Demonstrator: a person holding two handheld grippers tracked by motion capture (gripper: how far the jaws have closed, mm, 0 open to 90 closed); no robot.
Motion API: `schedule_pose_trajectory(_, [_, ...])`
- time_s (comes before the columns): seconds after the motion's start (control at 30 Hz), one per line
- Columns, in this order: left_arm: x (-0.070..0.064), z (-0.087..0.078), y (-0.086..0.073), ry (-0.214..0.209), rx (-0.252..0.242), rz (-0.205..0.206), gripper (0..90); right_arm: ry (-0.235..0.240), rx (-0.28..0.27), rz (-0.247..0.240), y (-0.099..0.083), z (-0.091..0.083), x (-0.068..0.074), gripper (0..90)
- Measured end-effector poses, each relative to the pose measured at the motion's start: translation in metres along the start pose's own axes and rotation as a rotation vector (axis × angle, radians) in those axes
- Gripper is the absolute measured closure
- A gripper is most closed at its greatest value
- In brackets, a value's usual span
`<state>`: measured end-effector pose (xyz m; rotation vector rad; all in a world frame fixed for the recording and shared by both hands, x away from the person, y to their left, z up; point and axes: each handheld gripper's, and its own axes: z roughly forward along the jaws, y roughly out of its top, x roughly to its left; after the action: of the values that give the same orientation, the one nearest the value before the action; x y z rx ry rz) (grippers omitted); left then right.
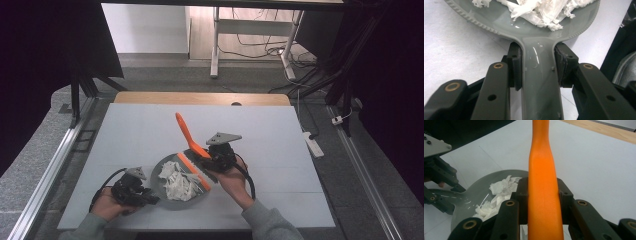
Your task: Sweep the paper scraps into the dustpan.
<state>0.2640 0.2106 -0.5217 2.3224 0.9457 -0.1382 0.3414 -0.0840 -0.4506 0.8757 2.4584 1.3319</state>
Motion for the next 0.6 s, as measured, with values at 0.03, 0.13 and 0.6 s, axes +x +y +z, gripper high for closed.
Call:
schedule_pose_trajectory(0.03, [0.0, 0.0, 0.0, 0.002, -0.007, -0.001, 61.4, -0.003, -0.002, 0.0, 0.0, 0.0, -0.001, 70.2])
schedule_pose_trajectory(0.13, [0.002, -0.001, -0.001, 0.004, -0.02, -0.01, 61.4, -0.008, -0.002, 0.007, -0.001, -0.001, -0.004, 70.2])
schedule_pose_trajectory(0.6, [0.007, -0.009, -0.004, 0.047, -0.097, -0.048, 61.5, -0.041, -0.018, 0.038, -0.002, -0.01, -0.02, 70.2])
